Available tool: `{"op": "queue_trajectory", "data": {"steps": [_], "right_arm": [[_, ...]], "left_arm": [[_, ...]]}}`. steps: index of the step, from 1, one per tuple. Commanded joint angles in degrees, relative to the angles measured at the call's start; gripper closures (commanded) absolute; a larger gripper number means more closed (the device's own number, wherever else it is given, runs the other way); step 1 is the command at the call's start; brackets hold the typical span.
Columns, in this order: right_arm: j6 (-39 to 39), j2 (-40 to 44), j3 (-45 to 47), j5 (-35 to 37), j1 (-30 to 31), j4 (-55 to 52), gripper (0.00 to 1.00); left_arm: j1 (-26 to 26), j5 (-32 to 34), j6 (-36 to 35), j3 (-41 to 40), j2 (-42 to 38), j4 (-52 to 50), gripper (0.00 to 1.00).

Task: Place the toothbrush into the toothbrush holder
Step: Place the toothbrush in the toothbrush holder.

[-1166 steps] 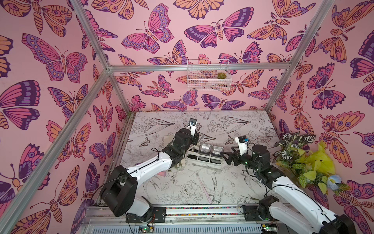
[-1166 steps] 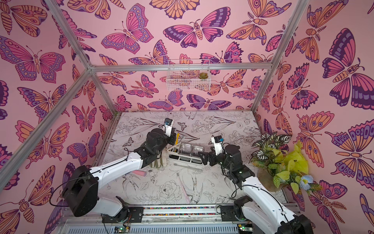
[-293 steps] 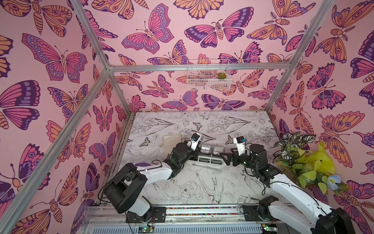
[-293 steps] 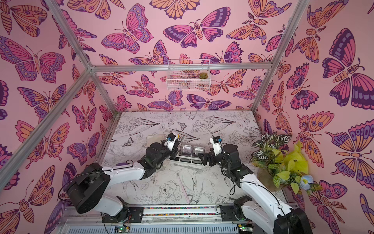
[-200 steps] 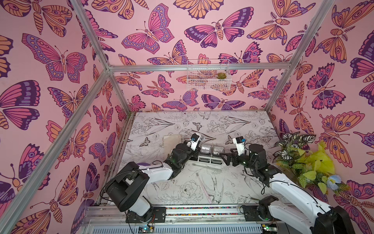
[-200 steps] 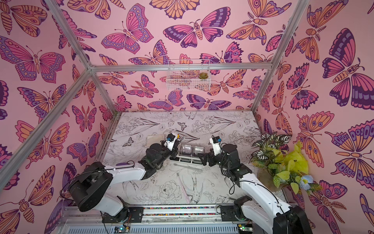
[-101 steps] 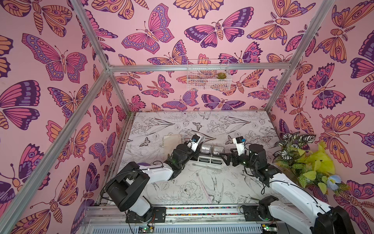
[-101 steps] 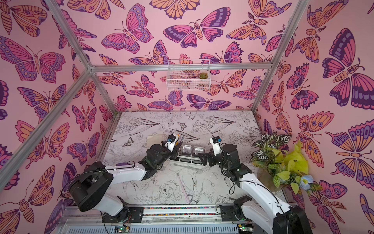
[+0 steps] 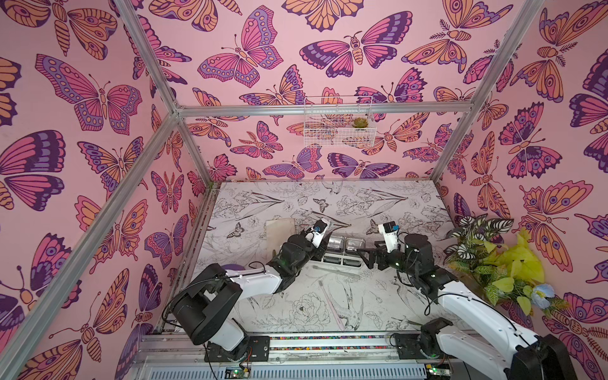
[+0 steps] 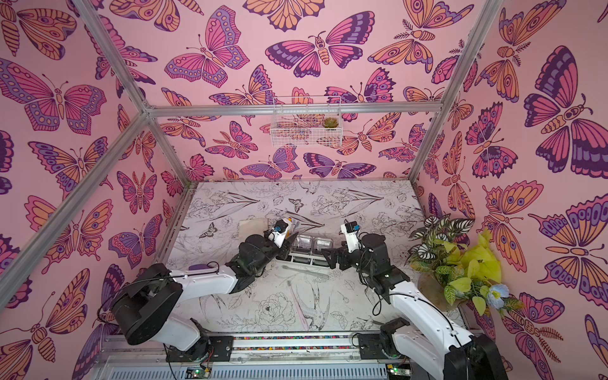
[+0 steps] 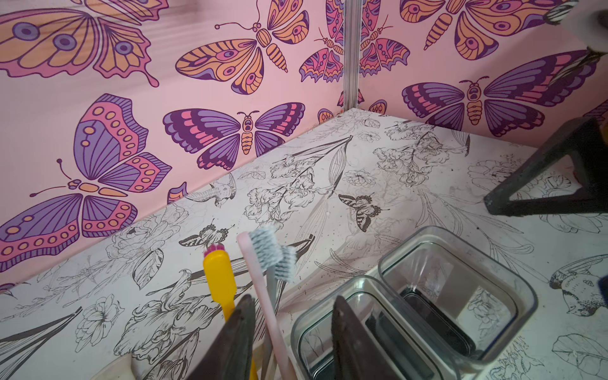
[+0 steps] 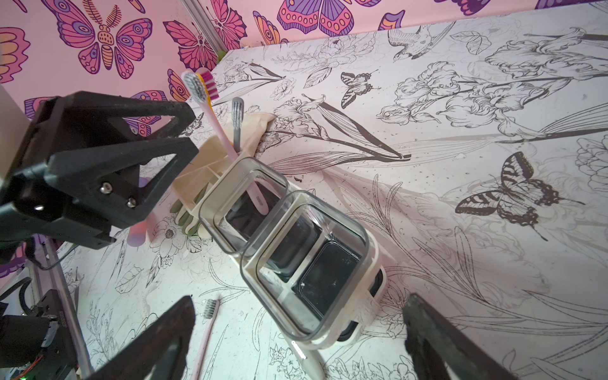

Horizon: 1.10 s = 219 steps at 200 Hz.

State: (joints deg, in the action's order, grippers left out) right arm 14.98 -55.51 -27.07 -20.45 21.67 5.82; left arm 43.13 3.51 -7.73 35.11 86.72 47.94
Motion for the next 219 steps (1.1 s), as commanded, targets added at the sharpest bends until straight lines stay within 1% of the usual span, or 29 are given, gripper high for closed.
{"op": "queue_trajectory", "data": {"steps": [1, 27, 63, 75, 80, 101, 118, 134, 155, 176, 189, 192, 201, 219], "right_arm": [[-0.57, -0.70, -1.85, -0.04, -0.22, -0.30, 0.01], [-0.74, -1.19, -2.11, 0.42, -0.19, -1.01, 0.01], [-0.40, -1.15, -2.02, 1.16, -0.21, -0.82, 0.01], [-0.25, -1.10, -2.03, 1.47, -0.16, -0.92, 0.01], [-0.15, -1.05, -2.02, 1.75, -0.17, -0.99, 0.01], [0.12, -0.75, -1.76, 3.20, -0.22, -0.93, 0.01], [0.12, -0.50, -1.81, 4.25, -0.18, -1.47, 0.01], [0.19, 0.40, -2.23, 6.58, -0.23, -3.07, 0.00], [0.08, 3.11, -1.95, 8.46, -0.22, -3.55, 0.01], [0.90, 4.89, -2.68, 10.79, -0.22, -6.12, 0.00], [1.26, 5.97, -3.80, 10.94, -0.22, -9.72, 0.00], [1.42, 6.27, -4.00, 10.84, -0.23, -10.54, 0.00], [2.35, 7.24, -4.30, 10.54, -0.19, -12.48, 0.00], [5.03, 9.52, -4.06, 9.79, -0.06, -15.73, 0.02]], "left_arm": [[0.87, 1.35, -1.85, 0.33, -2.97, -0.38, 0.59], [1.42, 1.77, -1.68, 0.13, -5.24, -1.75, 0.59], [1.60, 1.44, -1.51, 0.24, -11.58, -9.31, 0.59], [1.73, 1.63, -1.25, -0.33, -13.21, -10.85, 0.59], [1.78, 1.96, -0.96, -0.74, -15.72, -11.23, 0.59], [1.87, 3.16, 1.13, -2.99, -19.54, -12.11, 0.59], [1.88, 4.05, 2.24, -4.67, -22.98, -14.84, 0.58], [1.99, 5.90, 1.09, -6.61, -25.91, -18.01, 0.58], [2.57, 11.54, 0.75, -10.90, -29.73, -18.58, 0.58], [2.57, 13.19, 1.96, -14.83, -36.17, -20.10, 0.57], [2.65, 15.74, 2.60, -15.69, -40.52, -21.94, 0.57], [2.66, 16.58, 3.03, -17.67, -41.45, -22.19, 0.57], [2.74, 18.81, 4.01, -19.33, -44.05, -22.37, 0.57], [2.74, 22.34, 4.91, -20.99, -47.51, -23.62, 0.57]]}}
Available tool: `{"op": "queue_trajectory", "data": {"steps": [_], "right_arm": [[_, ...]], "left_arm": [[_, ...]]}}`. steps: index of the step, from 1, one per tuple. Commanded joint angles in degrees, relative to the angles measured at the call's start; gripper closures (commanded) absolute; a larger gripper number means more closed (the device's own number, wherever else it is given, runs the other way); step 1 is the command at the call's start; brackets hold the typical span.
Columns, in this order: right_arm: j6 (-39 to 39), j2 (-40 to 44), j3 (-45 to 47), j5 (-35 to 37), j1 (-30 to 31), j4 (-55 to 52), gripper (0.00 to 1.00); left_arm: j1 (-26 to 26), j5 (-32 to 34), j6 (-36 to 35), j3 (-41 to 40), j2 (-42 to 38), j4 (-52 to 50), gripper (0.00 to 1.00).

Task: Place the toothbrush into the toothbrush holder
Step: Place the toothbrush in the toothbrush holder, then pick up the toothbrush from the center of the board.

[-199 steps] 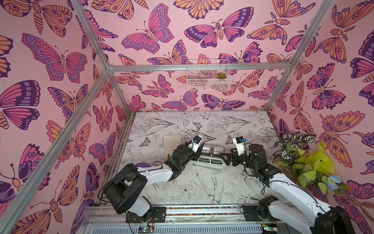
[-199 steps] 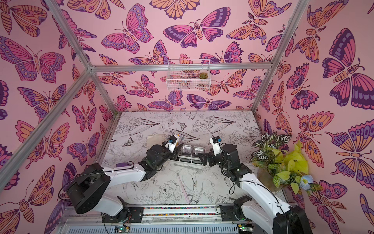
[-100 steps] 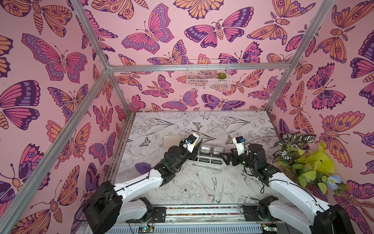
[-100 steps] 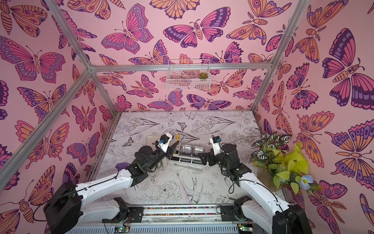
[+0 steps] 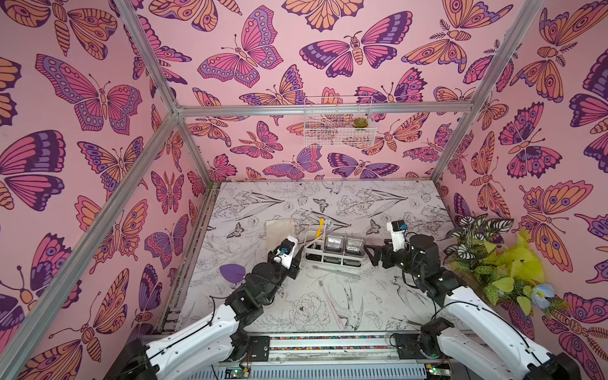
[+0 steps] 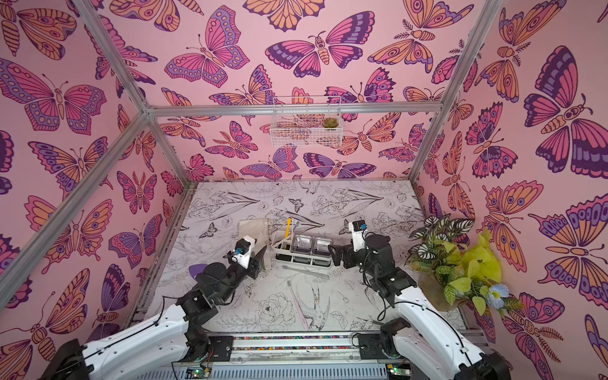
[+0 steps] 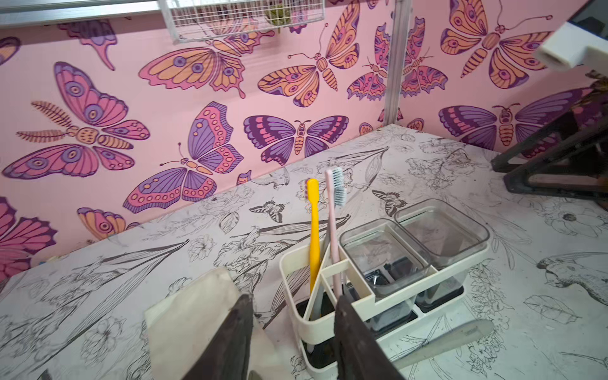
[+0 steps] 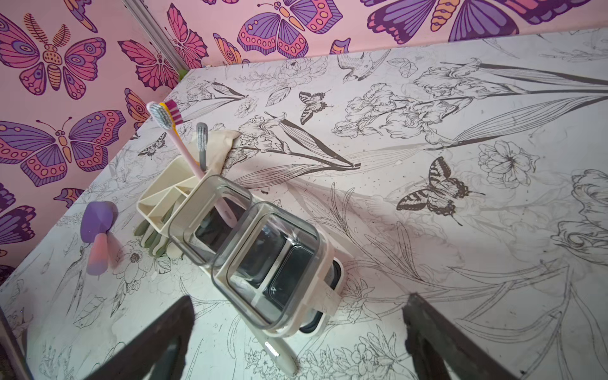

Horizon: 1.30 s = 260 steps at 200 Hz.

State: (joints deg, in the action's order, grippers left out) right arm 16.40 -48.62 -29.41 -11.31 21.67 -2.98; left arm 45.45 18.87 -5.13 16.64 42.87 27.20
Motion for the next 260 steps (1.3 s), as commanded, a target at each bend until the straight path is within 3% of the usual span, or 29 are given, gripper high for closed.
{"op": "queue_trajectory", "data": {"steps": [1, 21, 60, 98, 132, 152, 182, 260], "right_arm": [[3.75, 2.78, -1.67, 0.66, -0.06, -7.11, 0.02], [6.94, 5.19, -1.17, 1.71, 0.76, -10.38, 0.02], [10.51, 4.86, -2.29, 3.24, 5.11, -15.14, 0.05], [12.28, 0.94, -3.41, 9.57, 15.11, -17.36, 0.05], [14.41, -4.93, -3.99, 13.47, 24.79, -15.01, 0.12], [16.62, -8.58, -3.66, 14.07, 28.04, -11.65, 0.25], [17.96, -15.80, -5.00, 15.39, 32.68, -7.28, 0.28], [17.32, -32.82, -13.43, 17.62, 37.40, -5.10, 0.41]], "left_arm": [[0.38, 7.19, 2.36, -2.59, -3.80, -2.91, 0.57], [0.34, 11.02, 4.03, -1.59, -3.69, -5.08, 0.54], [0.33, 10.99, 5.87, 1.64, 3.31, -7.78, 0.53], [0.34, 13.50, 6.34, 5.69, 5.52, -11.70, 0.53], [0.33, 13.50, 7.33, 5.11, 4.76, -11.56, 0.52], [0.23, 13.39, 8.11, 4.98, 4.50, -11.53, 0.52], [0.25, 12.56, 10.02, 4.71, 4.34, -11.56, 0.52], [0.25, 13.92, 12.48, 3.56, 1.66, -12.00, 0.52]]}}
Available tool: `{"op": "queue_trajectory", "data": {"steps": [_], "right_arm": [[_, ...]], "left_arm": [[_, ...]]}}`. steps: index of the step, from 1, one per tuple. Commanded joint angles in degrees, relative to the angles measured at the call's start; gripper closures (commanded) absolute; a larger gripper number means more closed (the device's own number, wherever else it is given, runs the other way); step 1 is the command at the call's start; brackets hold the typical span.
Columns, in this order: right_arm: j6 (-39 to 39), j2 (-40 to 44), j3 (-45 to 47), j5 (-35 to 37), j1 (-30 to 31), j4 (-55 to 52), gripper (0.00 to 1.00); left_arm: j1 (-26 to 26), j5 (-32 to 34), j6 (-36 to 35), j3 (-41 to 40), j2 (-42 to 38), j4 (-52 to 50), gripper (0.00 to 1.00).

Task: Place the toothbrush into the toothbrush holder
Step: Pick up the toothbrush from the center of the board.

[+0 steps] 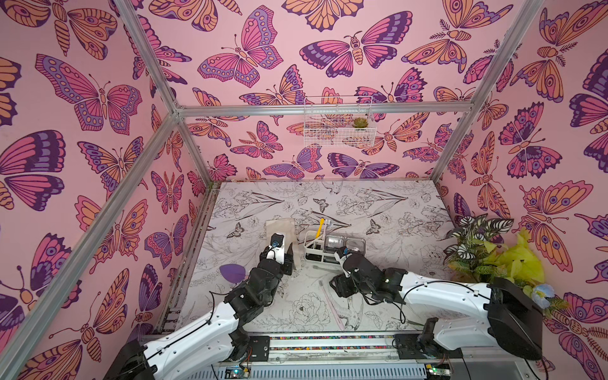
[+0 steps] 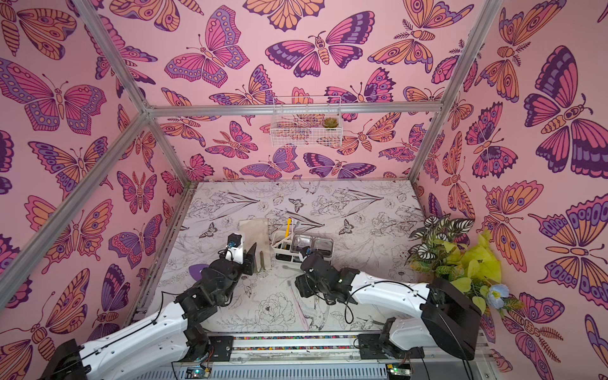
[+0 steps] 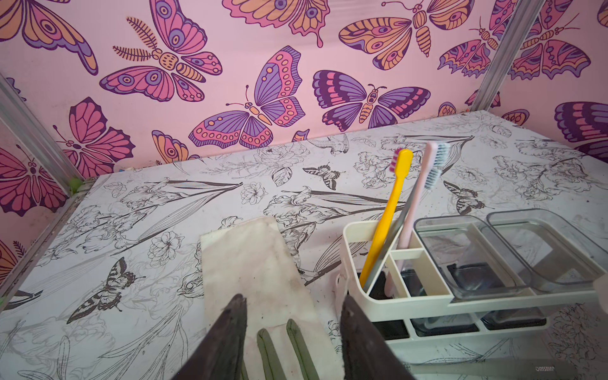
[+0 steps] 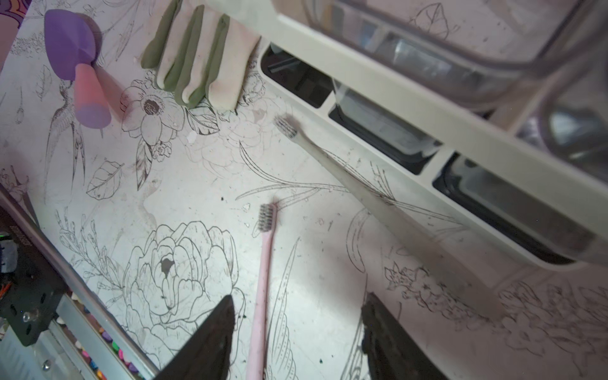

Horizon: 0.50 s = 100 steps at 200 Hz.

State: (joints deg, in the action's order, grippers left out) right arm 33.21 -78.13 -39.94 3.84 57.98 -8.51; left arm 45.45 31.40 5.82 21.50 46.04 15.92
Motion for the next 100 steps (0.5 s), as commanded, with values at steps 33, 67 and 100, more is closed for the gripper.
{"op": "queue_trajectory", "data": {"steps": [33, 67, 100], "right_arm": [[0.18, -8.64, -5.83, 3.26, 3.35, 0.47, 0.45], [0.85, -12.90, -6.80, 1.33, 4.68, 2.49, 0.58], [1.15, -15.12, -7.01, -0.24, 5.03, 4.15, 0.65]], "left_arm": [[0.25, 2.18, 2.08, -1.63, -2.17, -0.72, 0.52], [0.25, 2.64, 2.54, -1.55, -1.42, -0.72, 0.52], [0.25, 2.70, 2.79, -1.37, -0.57, -0.72, 0.51]]}}
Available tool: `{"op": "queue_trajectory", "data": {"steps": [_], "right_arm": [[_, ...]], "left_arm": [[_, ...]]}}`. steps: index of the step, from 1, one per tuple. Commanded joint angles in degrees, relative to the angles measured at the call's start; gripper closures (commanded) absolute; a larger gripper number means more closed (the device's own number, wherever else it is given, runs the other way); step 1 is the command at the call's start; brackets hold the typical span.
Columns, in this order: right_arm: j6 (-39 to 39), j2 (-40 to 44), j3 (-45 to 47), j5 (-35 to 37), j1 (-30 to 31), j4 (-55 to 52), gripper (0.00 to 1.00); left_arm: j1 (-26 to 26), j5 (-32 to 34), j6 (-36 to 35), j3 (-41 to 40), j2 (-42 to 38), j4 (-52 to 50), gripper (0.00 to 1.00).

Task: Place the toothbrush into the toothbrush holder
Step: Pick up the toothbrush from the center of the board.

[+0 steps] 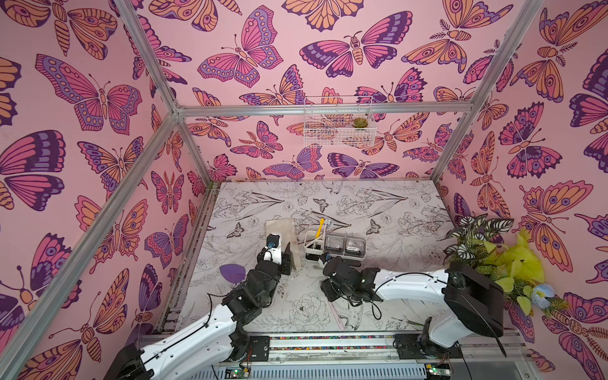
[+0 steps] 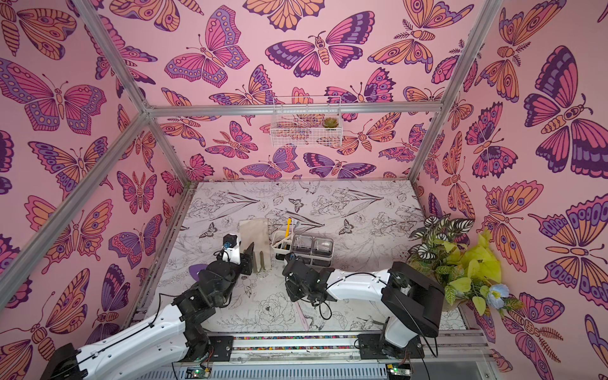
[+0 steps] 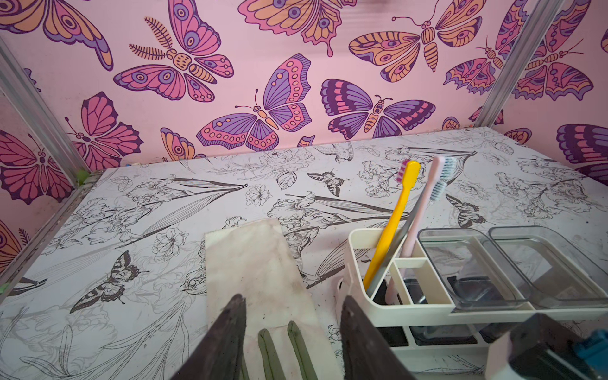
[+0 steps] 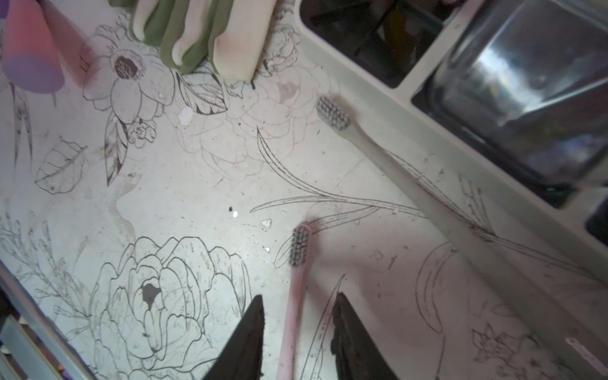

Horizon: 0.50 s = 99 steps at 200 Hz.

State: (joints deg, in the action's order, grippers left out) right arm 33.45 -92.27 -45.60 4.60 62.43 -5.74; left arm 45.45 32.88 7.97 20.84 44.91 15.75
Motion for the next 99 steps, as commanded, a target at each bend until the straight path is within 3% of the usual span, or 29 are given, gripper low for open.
{"op": "queue_trajectory", "data": {"steps": [1, 99], "right_arm": [[0.91, -0.94, -1.34, -1.09, 0.58, 1.45, 0.65], [2.14, -3.41, -1.11, -0.43, 0.84, 1.55, 0.68]], "left_arm": [[0.25, 1.22, 0.69, -0.72, 0.55, -0.54, 0.51], [0.16, 1.06, 1.10, -0.54, 1.92, -0.39, 0.51]]}}
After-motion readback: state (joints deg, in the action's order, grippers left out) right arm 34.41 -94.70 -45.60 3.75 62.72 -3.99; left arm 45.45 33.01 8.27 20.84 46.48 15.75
